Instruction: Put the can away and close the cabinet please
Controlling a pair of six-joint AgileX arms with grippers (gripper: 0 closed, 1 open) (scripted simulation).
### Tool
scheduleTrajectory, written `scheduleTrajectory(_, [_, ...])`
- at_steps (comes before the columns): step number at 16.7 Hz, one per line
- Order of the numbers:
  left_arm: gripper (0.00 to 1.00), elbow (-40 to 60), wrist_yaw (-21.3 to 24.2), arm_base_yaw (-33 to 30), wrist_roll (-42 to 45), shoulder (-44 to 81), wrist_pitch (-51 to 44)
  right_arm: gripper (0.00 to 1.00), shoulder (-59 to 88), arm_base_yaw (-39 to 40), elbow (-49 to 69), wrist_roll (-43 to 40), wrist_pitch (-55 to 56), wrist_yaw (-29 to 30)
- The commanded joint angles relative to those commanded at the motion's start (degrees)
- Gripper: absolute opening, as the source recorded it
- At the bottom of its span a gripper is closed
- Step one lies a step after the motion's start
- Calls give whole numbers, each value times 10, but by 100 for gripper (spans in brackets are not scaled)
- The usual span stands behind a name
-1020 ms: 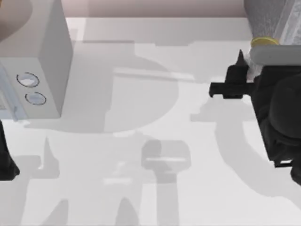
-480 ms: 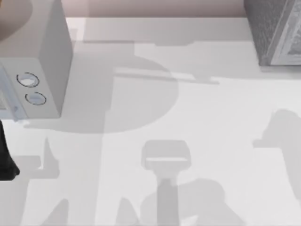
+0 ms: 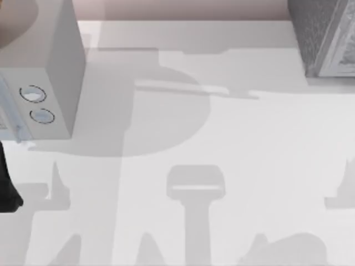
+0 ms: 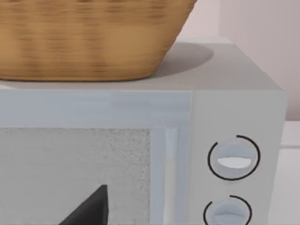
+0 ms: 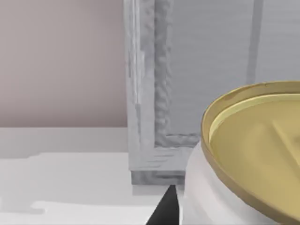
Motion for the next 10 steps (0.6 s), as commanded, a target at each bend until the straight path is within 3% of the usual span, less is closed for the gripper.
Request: scheduleTrajectory(10, [100, 0, 0, 0, 0, 0, 0, 0, 21, -4, 29, 1, -24, -7])
